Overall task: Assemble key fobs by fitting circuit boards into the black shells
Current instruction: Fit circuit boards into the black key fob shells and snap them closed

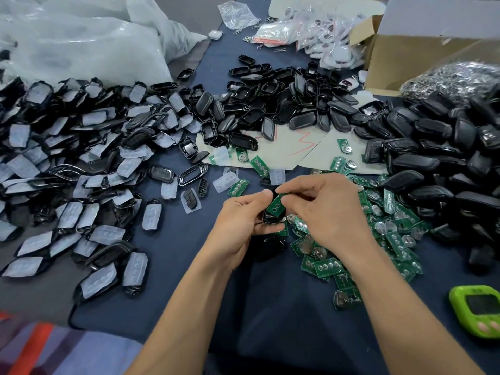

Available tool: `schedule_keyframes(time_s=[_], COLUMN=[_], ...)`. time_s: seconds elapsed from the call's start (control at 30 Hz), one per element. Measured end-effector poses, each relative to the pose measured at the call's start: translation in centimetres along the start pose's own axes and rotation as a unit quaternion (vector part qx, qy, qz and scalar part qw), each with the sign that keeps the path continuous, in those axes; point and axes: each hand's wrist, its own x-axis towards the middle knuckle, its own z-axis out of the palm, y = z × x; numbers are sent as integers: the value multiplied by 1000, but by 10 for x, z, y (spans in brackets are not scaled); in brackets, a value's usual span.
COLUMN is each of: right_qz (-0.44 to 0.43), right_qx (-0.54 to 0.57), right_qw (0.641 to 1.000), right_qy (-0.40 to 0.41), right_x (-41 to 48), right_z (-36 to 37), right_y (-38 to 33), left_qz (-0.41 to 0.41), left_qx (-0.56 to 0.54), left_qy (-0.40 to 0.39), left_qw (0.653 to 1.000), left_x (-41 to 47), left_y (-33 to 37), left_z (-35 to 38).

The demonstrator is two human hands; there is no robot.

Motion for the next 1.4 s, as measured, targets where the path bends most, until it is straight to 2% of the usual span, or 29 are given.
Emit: schedule_keyframes(time_s=[0.37,0.53,0.7,0.8,0.9,1.0,1.07,1.17,1.23,1.3,1.4], right_qz=[-28,-40,-129,-88,-92,-100,-46,35,52,63,71], right_qx=[-134,-123,-138,-114,-115,-101,-46,46,76,95,115], right_qw=[989,991,981,989,988,985,990,993,991,985,979], right_qy=[-49,-9,52,44,50,99,128,99,101,126,155], right_x=[13,6,0,1,0,-5,-7,-6,-6,-6,-5], right_z=[-2,3,11,11,13,17,18,17,15,14,16], right_y=[-6,0,6,10,14,16,20,26,27,26,25], left_qz=[-20,-18,-1,15,26,31,34,41,47,61,90], left_qx=[25,12,34,62,82,67,48,55,69,105,224], left_qy=[-5,-20,-53,-60,-45,-21,-2,14,14,14,51], left_qw=[999,1000,998,996,995,997,998,998,996,992,969], left_x=[5,3,-1,-5,-4,-4,-4,-5,-6,-7,-5], left_y=[-1,-1,1,-2,-5,-5,-4,-2,-3,-4,-3], left_z=[0,-1,0,1,3,8,12,16,18,21,21])
